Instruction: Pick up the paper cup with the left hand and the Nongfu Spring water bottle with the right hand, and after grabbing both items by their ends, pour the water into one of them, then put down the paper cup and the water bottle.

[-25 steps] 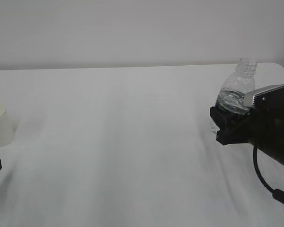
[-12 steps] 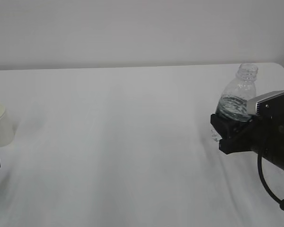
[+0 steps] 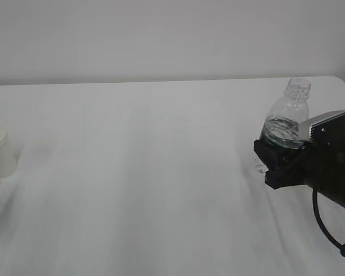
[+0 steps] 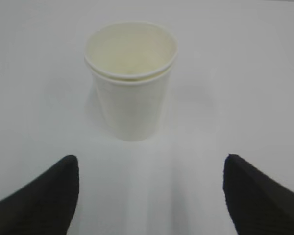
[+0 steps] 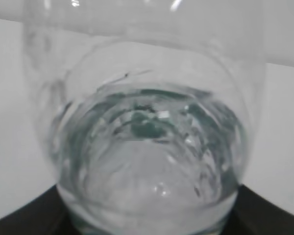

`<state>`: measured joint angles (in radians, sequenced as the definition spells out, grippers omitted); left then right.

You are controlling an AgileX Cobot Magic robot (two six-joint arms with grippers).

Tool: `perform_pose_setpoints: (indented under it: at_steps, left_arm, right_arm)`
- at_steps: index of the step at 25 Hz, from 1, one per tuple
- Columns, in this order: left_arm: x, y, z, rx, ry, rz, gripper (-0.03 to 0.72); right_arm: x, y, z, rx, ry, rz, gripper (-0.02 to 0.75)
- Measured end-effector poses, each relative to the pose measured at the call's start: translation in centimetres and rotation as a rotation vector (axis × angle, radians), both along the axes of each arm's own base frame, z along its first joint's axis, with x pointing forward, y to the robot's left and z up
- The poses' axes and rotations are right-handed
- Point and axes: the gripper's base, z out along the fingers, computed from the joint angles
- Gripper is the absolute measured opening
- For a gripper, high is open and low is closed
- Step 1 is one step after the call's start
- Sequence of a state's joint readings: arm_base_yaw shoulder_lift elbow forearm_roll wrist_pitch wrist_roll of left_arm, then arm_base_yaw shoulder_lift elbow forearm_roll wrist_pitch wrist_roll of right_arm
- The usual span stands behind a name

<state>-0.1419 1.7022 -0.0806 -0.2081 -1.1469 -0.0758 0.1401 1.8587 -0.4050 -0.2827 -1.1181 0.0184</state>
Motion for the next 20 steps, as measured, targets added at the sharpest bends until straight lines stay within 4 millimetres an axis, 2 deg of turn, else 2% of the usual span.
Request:
perform_pose_setpoints:
  at_steps: [13, 20]
  left_arm:
    - [4.2, -0.3, -2.0, 0.002, 0.017, 0.042, 0.684]
    - [5.1, 0.2, -2.0, -0.004, 0.0, 0.111, 0.683]
  right_arm:
    - [0.0, 0.0, 0.0, 0.001, 0.0, -0.006, 0.427]
    - [0.0, -0.1, 0.0, 0.003, 0.0, -0.014, 0.427]
